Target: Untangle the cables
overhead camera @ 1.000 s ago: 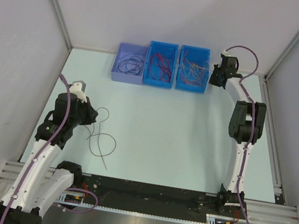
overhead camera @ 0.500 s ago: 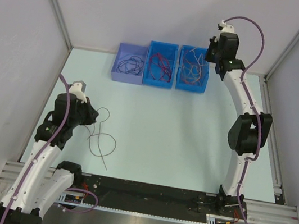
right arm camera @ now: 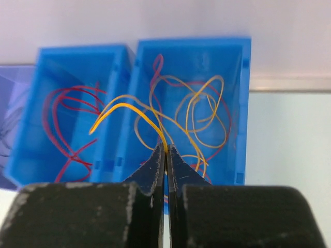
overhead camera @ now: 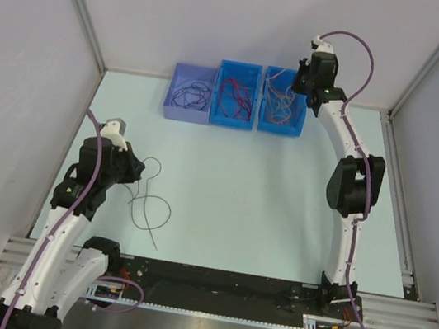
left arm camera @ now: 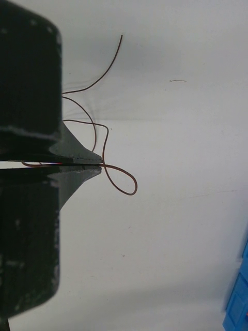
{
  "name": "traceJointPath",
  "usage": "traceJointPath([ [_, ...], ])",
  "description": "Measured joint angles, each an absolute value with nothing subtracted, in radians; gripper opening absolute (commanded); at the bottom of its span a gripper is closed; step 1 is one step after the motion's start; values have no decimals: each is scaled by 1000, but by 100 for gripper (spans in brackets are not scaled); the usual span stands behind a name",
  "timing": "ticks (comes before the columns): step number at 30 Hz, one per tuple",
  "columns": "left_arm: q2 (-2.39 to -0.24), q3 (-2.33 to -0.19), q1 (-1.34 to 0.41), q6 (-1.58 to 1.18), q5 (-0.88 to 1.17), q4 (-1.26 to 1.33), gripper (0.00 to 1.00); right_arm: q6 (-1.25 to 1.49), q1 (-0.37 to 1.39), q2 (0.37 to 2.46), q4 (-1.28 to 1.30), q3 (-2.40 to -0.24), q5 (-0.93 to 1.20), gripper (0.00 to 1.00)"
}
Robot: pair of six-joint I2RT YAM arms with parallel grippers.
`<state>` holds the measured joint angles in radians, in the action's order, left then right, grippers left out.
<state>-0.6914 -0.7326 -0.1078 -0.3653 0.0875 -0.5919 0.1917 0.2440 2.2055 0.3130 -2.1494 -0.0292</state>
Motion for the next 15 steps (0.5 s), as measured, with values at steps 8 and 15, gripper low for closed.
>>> traceJointPath([
  [8, -691, -732, -108, -365, 91, -592, 0, 241, 234, 2403, 347, -2224, -42, 10],
  [15, -692, -732, -108, -365, 91, -591, 0, 271, 237, 2403, 385, -2224, -28, 53],
])
